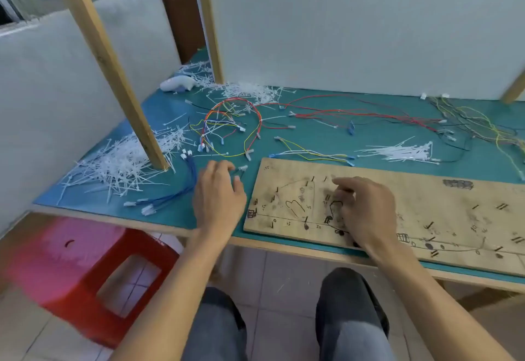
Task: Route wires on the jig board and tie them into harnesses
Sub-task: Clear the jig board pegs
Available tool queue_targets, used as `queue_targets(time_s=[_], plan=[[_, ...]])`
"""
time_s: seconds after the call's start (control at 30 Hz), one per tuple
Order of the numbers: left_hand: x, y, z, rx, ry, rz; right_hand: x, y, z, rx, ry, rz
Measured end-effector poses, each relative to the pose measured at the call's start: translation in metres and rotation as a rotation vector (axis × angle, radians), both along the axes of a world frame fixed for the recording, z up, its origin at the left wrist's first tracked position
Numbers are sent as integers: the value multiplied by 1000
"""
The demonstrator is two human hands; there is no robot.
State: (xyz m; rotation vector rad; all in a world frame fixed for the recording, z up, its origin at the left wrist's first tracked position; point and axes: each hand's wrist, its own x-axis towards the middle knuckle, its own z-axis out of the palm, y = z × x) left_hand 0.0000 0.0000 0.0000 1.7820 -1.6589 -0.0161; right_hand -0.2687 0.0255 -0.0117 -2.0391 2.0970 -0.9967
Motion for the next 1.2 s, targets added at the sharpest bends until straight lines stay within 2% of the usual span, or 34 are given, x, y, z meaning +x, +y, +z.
queue_targets(time_s=[0.07,0.17,0.27,0.37,0.57,0.63,0.7,0.8,0.87,1.0,1.2], plan=[[10,-13,4,174,-99,88,-2,-2,2,-15,-17,-16],[22,-30,3,275,-149,123,1,-6,4,-11,-29,-22],[19,-30,2,169,-118,110,0,-9,1,-31,-12,-19],[18,-27,9,-27,-38,82,-1,-8,-1,-23,-2,-29],[-16,-4,42,-411,33,-145,0,-3,9,-60,-42,-73],[-28,0,52,-476,61,-205,2,0,19,-92,-133,-8],[-43,5,59,-497,131,-270,4,0,31,-50,-359,108],[-74,19,56,-378,299,-422,7,-6,48,88,-802,354],[-93,31,44,-272,396,-488,3,-8,52,92,-949,482],[-113,49,17,-178,534,-501,-15,-6,39,155,-1019,547],[-119,62,-11,-10,522,-426,-29,-5,18,242,-942,501]])
